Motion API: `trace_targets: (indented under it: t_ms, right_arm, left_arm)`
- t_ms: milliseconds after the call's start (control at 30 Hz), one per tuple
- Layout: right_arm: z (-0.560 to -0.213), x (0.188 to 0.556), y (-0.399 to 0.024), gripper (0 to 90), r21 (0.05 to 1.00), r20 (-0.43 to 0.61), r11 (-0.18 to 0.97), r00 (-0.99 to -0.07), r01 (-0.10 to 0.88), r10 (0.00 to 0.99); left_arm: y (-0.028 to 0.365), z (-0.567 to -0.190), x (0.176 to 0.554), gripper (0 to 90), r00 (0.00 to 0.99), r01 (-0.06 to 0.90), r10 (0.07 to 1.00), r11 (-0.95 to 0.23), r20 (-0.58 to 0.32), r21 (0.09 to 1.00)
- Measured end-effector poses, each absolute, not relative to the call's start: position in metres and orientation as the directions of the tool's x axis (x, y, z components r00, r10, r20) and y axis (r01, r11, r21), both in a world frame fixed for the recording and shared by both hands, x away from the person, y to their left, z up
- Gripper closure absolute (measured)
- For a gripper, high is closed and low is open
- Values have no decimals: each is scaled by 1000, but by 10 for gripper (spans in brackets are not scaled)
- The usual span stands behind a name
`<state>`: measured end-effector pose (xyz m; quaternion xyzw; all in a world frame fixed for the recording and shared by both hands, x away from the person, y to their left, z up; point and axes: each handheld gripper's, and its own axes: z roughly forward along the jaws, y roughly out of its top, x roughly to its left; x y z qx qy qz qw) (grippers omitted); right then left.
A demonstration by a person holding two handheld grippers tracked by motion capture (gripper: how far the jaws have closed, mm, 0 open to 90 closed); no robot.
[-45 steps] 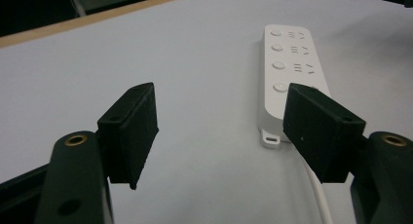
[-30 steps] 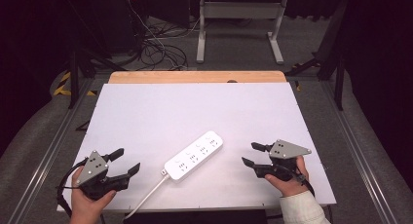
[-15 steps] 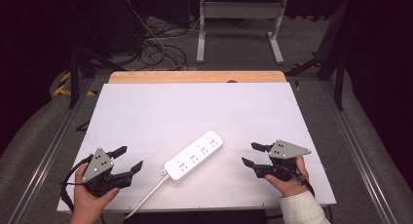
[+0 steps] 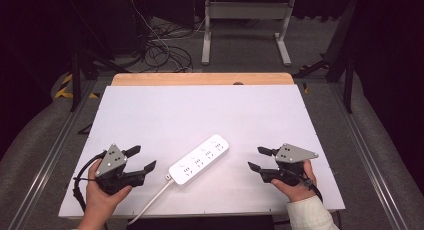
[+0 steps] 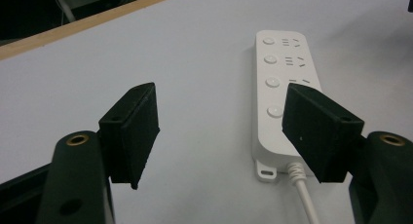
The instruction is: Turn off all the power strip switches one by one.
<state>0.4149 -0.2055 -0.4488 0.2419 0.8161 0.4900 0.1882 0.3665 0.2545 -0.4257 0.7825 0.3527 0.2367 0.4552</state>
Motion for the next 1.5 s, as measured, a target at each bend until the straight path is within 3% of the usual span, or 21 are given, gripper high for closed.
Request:
trace_targets:
  t_ms: [1100,1133,1167,1333,1500]
  right_arm:
    - [-451,416,-206,394,887,-66,409,-816,216,574]
    - [-451,417,-207,394,887,-65,409,-815,217,575]
    - [-451,417,-207,394,887,-65,408,-816,217,575]
    - [-451,416,-206,394,884,-56,409,-819,225,571]
    - [-451,416,-205,394,883,-54,412,-821,226,568]
  left_arm:
    - [205,-425,402,316,684,378,729,-395,35,837]
    - [205,-424,402,339,687,376,726,-391,31,840]
    - [206,-424,402,418,696,379,718,-389,18,840]
    - [206,-426,408,452,718,449,693,-393,-63,803]
    - [202,-427,414,642,727,511,680,-439,-98,739]
